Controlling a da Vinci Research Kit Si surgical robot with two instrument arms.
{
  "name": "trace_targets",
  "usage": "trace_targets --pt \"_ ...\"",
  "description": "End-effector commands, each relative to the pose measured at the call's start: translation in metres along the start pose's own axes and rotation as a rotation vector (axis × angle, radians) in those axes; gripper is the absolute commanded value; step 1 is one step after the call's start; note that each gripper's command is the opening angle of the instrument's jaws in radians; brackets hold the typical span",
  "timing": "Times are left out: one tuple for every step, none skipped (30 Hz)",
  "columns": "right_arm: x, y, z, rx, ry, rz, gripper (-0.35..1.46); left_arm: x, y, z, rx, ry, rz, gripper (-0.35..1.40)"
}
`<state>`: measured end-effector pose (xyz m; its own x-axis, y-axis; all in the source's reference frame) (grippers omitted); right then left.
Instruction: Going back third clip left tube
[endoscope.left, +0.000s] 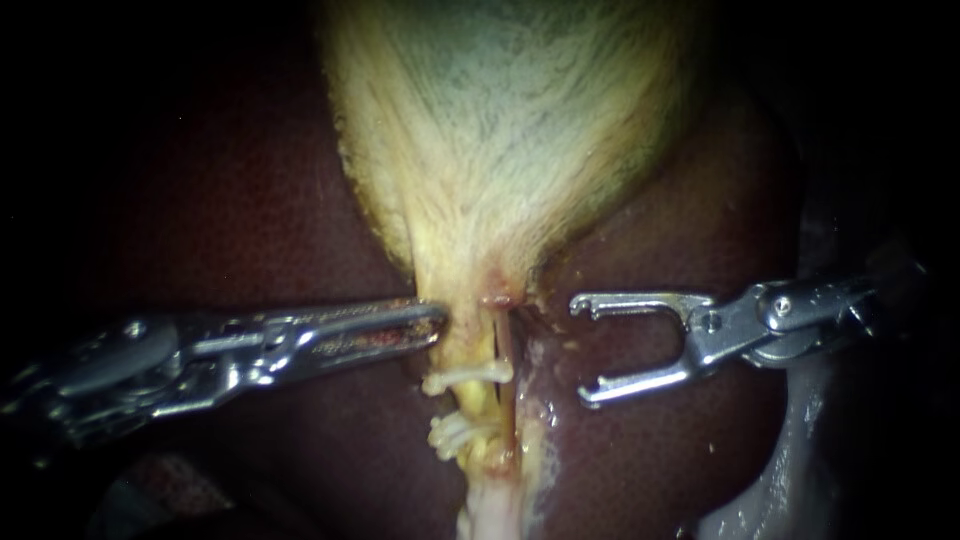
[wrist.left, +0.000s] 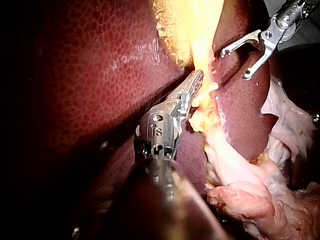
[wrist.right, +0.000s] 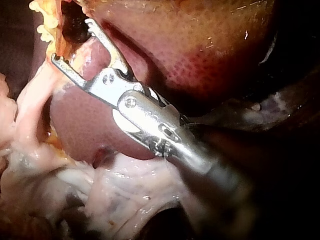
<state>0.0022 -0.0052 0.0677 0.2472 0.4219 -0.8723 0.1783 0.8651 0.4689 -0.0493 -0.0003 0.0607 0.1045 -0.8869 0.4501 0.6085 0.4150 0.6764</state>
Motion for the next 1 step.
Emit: trace_targets --pt "0.0 0.0 0.0 0.0 0.0 0.0 0.6 0.0 0.0 0.0 0.001 0.0 0.0 -0.35"
